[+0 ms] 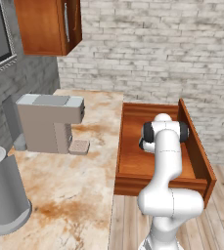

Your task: Organize the utensils by type. Pick up the wooden spoons from the counter and place them in the open cabinet. Then pick up the metallic utensils from the counter and place them in the open drawer.

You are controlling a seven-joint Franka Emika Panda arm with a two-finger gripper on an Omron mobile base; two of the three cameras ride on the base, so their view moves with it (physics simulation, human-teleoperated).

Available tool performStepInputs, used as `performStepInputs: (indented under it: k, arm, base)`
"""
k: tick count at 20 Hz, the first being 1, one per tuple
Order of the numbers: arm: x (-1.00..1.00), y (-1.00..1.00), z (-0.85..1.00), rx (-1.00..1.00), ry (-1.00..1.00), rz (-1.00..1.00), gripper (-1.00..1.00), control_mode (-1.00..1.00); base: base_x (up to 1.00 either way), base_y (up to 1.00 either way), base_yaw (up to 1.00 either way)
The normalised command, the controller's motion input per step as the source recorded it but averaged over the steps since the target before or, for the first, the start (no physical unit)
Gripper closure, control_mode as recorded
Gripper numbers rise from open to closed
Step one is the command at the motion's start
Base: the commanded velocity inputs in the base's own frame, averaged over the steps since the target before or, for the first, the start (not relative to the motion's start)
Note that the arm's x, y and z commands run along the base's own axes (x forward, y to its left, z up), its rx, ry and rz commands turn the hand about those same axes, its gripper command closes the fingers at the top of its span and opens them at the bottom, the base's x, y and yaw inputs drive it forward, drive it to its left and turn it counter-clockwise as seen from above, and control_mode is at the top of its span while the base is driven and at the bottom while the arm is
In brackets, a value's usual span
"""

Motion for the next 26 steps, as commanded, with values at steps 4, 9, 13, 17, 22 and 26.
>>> performStepInputs:
  k: [4,9,13,17,22,26]
  arm:
    - [0.03,0.0,-0.21,0.0,0.0,0.0,1.0,-1.0]
    - [0.02,0.0,-0.17,0.0,0.0,0.0,-1.0,-1.0]
    - [0.0,0.0,-0.02,0.0,0.0,0.0,-1.0,-1.0]
    - [-0.04,-0.05,0.11,0.0,0.0,0.0,-1.0,-1.0]
    - [-0.11,-0.09,0.45,0.0,-0.08,0.0,-1.0,-1.0]
    - [-0.07,-0.01,0.66,0.0,-0.1,0.0,-1.0,-1.0]
  base:
    - [0.0,0.0,0.0]
    - [0.0,0.0,0.0]
    - [0.0,0.0,0.0]
    - [0.0,0.0,0.0]
    - [0.0,0.0,0.0]
    - [0.0,0.0,0.0]
